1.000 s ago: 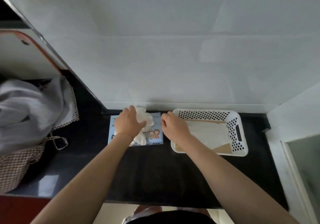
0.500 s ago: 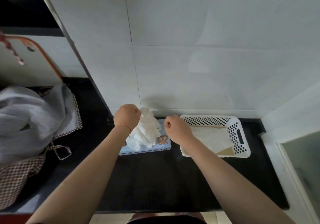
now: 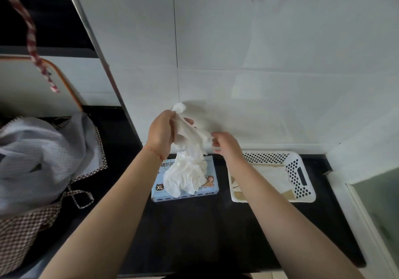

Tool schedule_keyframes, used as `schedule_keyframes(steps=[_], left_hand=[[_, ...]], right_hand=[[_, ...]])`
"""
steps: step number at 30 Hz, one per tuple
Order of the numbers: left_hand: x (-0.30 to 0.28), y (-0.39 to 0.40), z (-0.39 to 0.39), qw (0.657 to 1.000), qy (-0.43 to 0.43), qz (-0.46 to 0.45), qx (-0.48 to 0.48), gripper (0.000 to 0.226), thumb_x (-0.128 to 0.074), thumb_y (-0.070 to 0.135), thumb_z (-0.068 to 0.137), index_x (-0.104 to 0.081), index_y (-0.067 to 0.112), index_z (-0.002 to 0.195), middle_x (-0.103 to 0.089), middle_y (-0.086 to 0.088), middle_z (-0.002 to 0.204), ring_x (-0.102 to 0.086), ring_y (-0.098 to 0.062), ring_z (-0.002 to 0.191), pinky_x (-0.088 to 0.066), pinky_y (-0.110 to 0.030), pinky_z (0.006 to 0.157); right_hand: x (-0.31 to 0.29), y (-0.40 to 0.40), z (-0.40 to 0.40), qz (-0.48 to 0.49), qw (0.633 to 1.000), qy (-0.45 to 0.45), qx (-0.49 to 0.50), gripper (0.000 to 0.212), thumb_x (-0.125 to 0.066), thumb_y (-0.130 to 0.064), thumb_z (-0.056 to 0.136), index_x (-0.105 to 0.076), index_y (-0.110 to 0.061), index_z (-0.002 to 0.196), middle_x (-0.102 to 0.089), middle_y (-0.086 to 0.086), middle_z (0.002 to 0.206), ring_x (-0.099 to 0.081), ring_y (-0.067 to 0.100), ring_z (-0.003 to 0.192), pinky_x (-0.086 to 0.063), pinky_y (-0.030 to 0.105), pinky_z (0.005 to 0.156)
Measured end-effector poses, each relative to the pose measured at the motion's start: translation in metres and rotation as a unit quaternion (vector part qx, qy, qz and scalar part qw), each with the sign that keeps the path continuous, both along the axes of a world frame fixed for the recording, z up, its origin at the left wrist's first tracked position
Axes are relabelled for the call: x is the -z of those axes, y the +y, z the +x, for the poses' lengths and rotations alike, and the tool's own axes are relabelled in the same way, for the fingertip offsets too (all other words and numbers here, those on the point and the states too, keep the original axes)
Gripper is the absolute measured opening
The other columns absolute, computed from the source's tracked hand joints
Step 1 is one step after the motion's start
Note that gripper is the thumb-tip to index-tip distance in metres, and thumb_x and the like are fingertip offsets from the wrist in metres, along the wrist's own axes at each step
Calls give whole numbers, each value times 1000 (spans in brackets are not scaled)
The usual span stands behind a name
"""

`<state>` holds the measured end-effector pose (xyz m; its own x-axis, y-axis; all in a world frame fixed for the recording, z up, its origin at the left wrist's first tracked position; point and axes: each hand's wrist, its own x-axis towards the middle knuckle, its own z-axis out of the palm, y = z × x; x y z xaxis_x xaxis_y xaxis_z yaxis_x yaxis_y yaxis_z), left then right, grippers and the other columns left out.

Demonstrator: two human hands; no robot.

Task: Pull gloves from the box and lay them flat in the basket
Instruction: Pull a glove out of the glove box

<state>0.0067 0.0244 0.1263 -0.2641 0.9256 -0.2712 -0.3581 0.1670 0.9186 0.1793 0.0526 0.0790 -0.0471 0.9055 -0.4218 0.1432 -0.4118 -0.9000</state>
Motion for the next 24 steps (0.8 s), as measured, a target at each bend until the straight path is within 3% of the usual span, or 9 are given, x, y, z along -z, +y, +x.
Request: schedule_keyframes(steps=[2, 4, 8, 11, 14, 16, 18, 21, 24], left_hand=[[1, 1, -2, 991, -133, -30, 4, 29, -38, 19, 98, -54, 4, 119, -72, -19, 92, -69, -37, 82, -52, -42, 79], [8, 0, -1, 983, -163, -77, 19, 35, -39, 22, 99, -52, 4, 127, -74, -17, 101, -67, -36, 90, -50, -49, 95], [20, -6, 9, 980, -166, -109, 15, 32, -33, 18, 104, -48, 1, 125, -73, -20, 101, -66, -37, 98, -53, -47, 90], [20, -7, 14, 980, -150, -134, -10, 26, -32, 13, 103, -54, 3, 112, -70, -20, 98, -66, -35, 91, -53, -44, 85], [25, -6, 9, 979, -133, -150, -26, 25, -34, 9, 100, -59, 9, 100, -71, -20, 96, -67, -33, 85, -53, -45, 86], [27, -7, 6, 980, -112, -158, -33, 29, -34, 7, 97, -62, 8, 104, -74, -16, 90, -69, -31, 83, -53, -45, 88], [31, -6, 4, 986, -20, -163, -27, 34, -31, 3, 95, -63, 4, 107, -74, -12, 82, -68, -30, 78, -54, -41, 81], [30, -9, 10, 980, 122, -156, 13, 31, -35, -5, 94, -60, 2, 112, -66, -11, 82, -62, -22, 64, -51, -26, 52], [29, -12, 19, 954, 231, -159, 109, 37, -49, 0, 90, -54, 12, 125, -62, -6, 90, -55, -15, 69, -45, -21, 58]], right_hand=[[-6, -1, 4, -75, 980, 182, 27, 22, -58, -35, 93, -66, -15, 97, -64, 9, 99, -61, 20, 87, -46, 36, 91], [-9, -5, 12, -118, 957, 262, -34, 49, -64, -54, 86, -68, -13, 112, -66, 10, 102, -64, 26, 96, -43, 43, 101], [-9, -18, 18, -96, 932, 230, -264, 72, -67, -61, 77, -58, -12, 129, -62, 13, 122, -59, 31, 113, -44, 49, 101], [-5, -22, 19, -112, 947, 124, -275, 82, -86, -47, 69, -50, -12, 135, -62, 8, 128, -62, 27, 115, -47, 49, 102], [-3, -24, 25, -99, 965, 45, -239, 47, -77, -14, 83, -59, -6, 126, -69, 13, 120, -67, 28, 109, -51, 51, 99], [-8, -25, 33, -107, 977, 54, -174, 34, -70, -5, 87, -62, 0, 119, -70, 16, 111, -71, 29, 96, -59, 42, 83], [-17, -23, 40, -97, 988, 58, -109, 28, -68, -8, 90, -61, 0, 115, -69, 13, 102, -69, 23, 81, -56, 31, 65], [-32, -17, 50, -39, 999, 14, -25, 11, -62, -10, 92, -65, -5, 102, -68, 16, 106, -68, 28, 91, -57, 35, 67], [-57, -16, 54, 39, 995, -71, -50, 9, -60, -15, 88, -67, -11, 84, -66, 11, 90, -64, 27, 85, -53, 34, 69]])
